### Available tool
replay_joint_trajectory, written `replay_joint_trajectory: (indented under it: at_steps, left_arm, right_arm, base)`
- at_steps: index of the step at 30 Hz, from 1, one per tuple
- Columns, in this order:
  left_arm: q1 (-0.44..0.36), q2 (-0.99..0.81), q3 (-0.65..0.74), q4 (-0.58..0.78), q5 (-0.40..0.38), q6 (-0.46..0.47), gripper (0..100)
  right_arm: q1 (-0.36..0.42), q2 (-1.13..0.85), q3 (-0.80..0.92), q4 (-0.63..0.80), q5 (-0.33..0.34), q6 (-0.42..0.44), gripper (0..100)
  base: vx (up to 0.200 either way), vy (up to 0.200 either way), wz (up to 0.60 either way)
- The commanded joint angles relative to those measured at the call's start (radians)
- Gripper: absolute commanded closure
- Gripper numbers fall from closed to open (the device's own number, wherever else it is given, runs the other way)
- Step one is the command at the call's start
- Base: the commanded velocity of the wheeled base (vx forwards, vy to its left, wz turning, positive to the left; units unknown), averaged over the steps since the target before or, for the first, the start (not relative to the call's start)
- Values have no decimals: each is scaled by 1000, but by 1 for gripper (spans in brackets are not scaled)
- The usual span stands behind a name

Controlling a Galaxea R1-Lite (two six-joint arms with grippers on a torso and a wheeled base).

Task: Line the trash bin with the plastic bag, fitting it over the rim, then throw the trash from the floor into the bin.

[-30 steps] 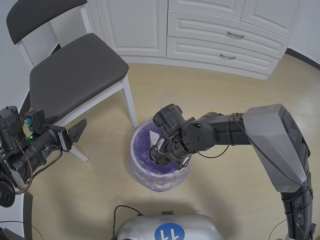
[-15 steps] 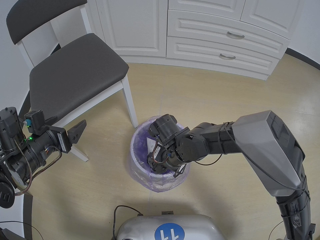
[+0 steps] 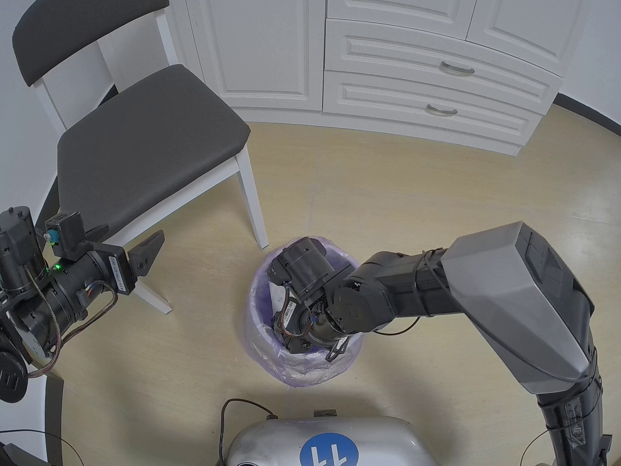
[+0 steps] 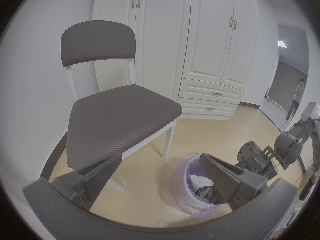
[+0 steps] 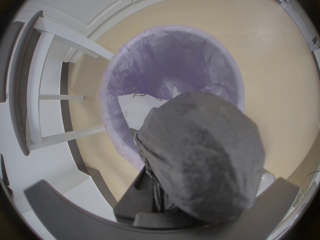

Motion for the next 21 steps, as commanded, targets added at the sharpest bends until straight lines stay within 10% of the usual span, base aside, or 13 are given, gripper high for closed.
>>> replay_joint_trajectory:
  at_steps: [1, 21]
  left_arm:
    - [4, 2, -1, 0, 1, 0, 0]
    - [4, 6, 2, 0, 1, 0, 0]
  right_arm:
    - [-20, -7, -3, -12, -2, 0, 100]
    - [-89, 67, -6, -48, 1, -82, 100]
  base:
    - [0, 0, 0]
    - [0, 0, 0]
